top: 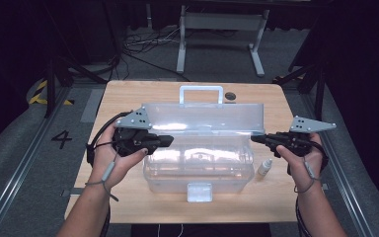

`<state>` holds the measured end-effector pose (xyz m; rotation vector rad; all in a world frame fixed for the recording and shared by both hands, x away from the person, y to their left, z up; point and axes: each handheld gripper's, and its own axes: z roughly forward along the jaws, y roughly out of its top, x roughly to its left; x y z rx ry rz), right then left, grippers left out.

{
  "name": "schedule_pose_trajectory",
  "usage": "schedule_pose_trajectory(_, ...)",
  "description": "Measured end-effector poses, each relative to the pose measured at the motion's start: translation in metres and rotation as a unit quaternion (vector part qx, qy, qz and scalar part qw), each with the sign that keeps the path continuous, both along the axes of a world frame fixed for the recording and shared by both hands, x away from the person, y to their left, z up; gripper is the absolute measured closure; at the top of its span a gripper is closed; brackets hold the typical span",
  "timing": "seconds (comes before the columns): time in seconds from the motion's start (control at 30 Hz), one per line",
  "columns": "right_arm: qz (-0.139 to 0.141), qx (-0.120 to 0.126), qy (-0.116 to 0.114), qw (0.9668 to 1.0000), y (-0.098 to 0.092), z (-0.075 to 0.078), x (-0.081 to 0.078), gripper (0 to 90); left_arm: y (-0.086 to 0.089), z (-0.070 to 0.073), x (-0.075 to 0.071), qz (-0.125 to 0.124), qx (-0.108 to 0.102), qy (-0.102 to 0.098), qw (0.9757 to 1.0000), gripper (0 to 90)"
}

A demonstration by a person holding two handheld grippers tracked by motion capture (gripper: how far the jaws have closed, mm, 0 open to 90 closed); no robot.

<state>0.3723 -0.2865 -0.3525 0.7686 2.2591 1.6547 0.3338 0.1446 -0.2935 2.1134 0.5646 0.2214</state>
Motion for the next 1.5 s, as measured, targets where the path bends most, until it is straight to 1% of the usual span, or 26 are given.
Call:
schedule_pose_trajectory(0.1,-0.002,0.001,-0.001,1.0000,0.000,0.000,0.000,90.0,0.002,-0.006,0.002,0.007,0.000,0.003,1.0000,89.9)
schedule_pose_trajectory(0.17,-0.003,0.001,-0.001,1.0000,0.000,0.000,0.000,90.0,0.002,-0.008,0.002,0.007,0.000,0.007,1.0000,89.9)
schedule_pose_trajectory(0.27,-0.004,0.002,-0.001,1.0000,0.000,0.001,0.000,90.0,0.002,-0.014,0.005,-0.001,-0.003,0.014,0.9999,89.8)
schedule_pose_trajectory(0.33,-0.004,0.002,-0.001,1.0000,0.000,0.001,0.001,90.0,0.002,-0.017,0.005,0.002,-0.003,0.015,0.9999,89.8)
schedule_pose_trajectory(0.47,-0.006,0.001,-0.002,1.0000,0.001,0.001,0.000,90.0,0.004,-0.024,0.005,0.011,-0.008,0.016,0.9998,89.9)
schedule_pose_trajectory(0.53,-0.006,0.002,-0.002,1.0000,0.001,0.001,0.001,90.0,0.005,-0.027,0.006,0.023,-0.001,0.014,0.9996,89.9)
schedule_pose_trajectory(0.57,-0.006,0.002,-0.002,1.0000,0.001,0.001,0.001,90.0,0.006,-0.028,0.006,0.031,-0.001,0.009,0.9995,89.9)
schedule_pose_trajectory(0.63,-0.006,0.001,-0.003,1.0000,0.001,0.001,0.000,90.0,0.009,-0.029,0.006,0.038,-0.008,0.007,0.9992,89.9)
schedule_pose_trajectory(0.67,-0.007,0.001,-0.003,1.0000,0.001,0.001,0.000,90.0,0.010,-0.030,0.007,0.045,-0.008,0.002,0.9989,89.9)
schedule_pose_trajectory(0.7,-0.007,0.001,-0.003,1.0000,0.001,0.001,0.000,90.0,0.010,-0.030,0.007,0.045,-0.008,0.002,0.9989,89.9)
schedule_pose_trajectory(0.73,-0.007,0.000,-0.002,1.0000,0.001,0.001,0.000,90.0,0.011,-0.031,0.007,0.058,-0.005,-0.001,0.9983,89.9)
schedule_pose_trajectory(0.8,-0.007,-0.001,-0.003,1.0000,0.001,0.001,0.000,90.0,0.013,-0.033,0.008,0.065,-0.005,0.001,0.9979,89.8)
schedule_pose_trajectory(0.87,-0.006,-0.001,-0.005,1.0000,0.002,0.000,0.000,90.0,0.016,-0.035,0.011,0.070,-0.012,0.001,0.9974,89.9)
schedule_pose_trajectory(0.9,-0.006,-0.002,-0.005,1.0000,0.002,0.000,0.000,90.0,0.018,-0.036,0.012,0.077,-0.020,0.002,0.9968,89.9)
schedule_pose_trajectory(0.93,-0.004,-0.002,-0.006,1.0000,0.002,0.000,0.000,90.0,0.019,-0.037,0.013,0.079,-0.023,0.002,0.9966,89.9)
schedule_pose_trajectory(1.0,-0.005,-0.004,-0.008,1.0000,0.003,0.000,-0.001,90.0,0.022,-0.037,0.014,0.085,-0.024,0.002,0.9961,89.9)
schedule_pose_trajectory(1.1,-0.004,-0.003,-0.007,1.0000,0.003,0.000,-0.001,90.0,0.023,-0.038,0.015,0.086,-0.030,0.007,0.9958,89.9)
schedule_pose_trajectory(1.13,-0.003,-0.002,-0.007,1.0000,0.003,0.000,-0.001,90.0,0.024,-0.038,0.015,0.088,-0.030,0.004,0.9957,89.9)
schedule_pose_trajectory(1.2,-0.002,-0.001,-0.007,1.0000,0.004,0.000,-0.001,90.0,0.025,-0.038,0.016,0.086,-0.032,0.005,0.9958,89.9)
schedule_pose_trajectory(1.3,-0.002,-0.002,-0.005,1.0000,0.004,0.000,-0.001,90.0,0.026,-0.037,0.016,0.091,-0.031,0.001,0.9954,89.9)
schedule_pose_trajectory(1.5,0.000,-0.002,-0.002,1.0000,0.004,-0.001,-0.001,90.0,0.027,-0.036,0.018,0.091,-0.032,-0.001,0.9953,89.9)
